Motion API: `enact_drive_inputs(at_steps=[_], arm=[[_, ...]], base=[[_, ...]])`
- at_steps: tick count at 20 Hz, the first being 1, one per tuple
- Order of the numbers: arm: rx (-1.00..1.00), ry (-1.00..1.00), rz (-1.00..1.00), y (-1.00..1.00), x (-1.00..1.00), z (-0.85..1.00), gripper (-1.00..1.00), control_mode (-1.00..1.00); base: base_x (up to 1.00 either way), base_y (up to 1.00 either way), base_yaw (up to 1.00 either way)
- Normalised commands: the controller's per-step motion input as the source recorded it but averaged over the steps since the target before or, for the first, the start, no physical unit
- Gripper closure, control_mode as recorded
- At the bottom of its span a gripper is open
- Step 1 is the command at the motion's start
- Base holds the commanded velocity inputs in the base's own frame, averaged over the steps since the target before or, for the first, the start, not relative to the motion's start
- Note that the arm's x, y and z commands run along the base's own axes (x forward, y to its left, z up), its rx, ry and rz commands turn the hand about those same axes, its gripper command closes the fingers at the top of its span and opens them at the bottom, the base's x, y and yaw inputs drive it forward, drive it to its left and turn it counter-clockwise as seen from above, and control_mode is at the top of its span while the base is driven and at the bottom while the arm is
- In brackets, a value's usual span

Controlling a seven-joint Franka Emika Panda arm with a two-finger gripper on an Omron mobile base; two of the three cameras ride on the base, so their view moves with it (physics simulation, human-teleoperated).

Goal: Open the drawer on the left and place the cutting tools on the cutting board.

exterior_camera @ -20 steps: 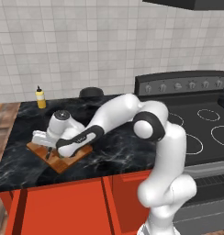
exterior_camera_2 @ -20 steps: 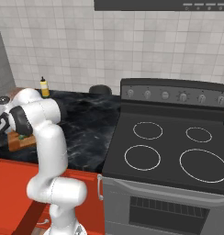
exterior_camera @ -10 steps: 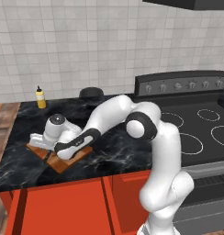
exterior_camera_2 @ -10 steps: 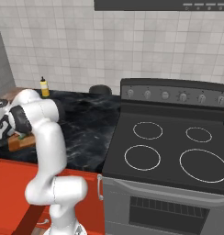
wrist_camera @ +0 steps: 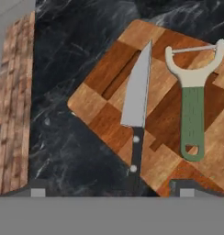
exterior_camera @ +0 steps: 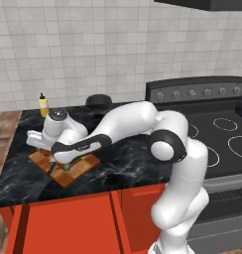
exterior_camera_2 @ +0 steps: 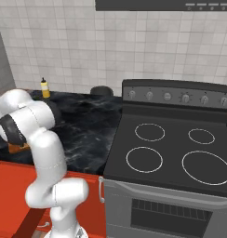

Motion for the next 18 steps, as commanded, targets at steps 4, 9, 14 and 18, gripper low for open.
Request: enact_drive_inputs(at_steps=[4,9,14,18], arm=[[0.0,0.0,-0.08,-0.82,-0.95,1.0,-1.0,-1.0],[-0.05,-0.06,-0.02,-1.0,-1.0,0.86,-1.0,-1.0],[0.0,-0.01,-0.01,-1.0,-1.0,0.19,-1.0,-1.0],[0.04,-0.07,-0.11,-1.0,-0.69,-0.08,-1.0,-1.0]], base=[[0.0,0.0,0.0],[0.0,0.0,0.0],[0.0,0.0,0.0],[0.0,0.0,0.0]])
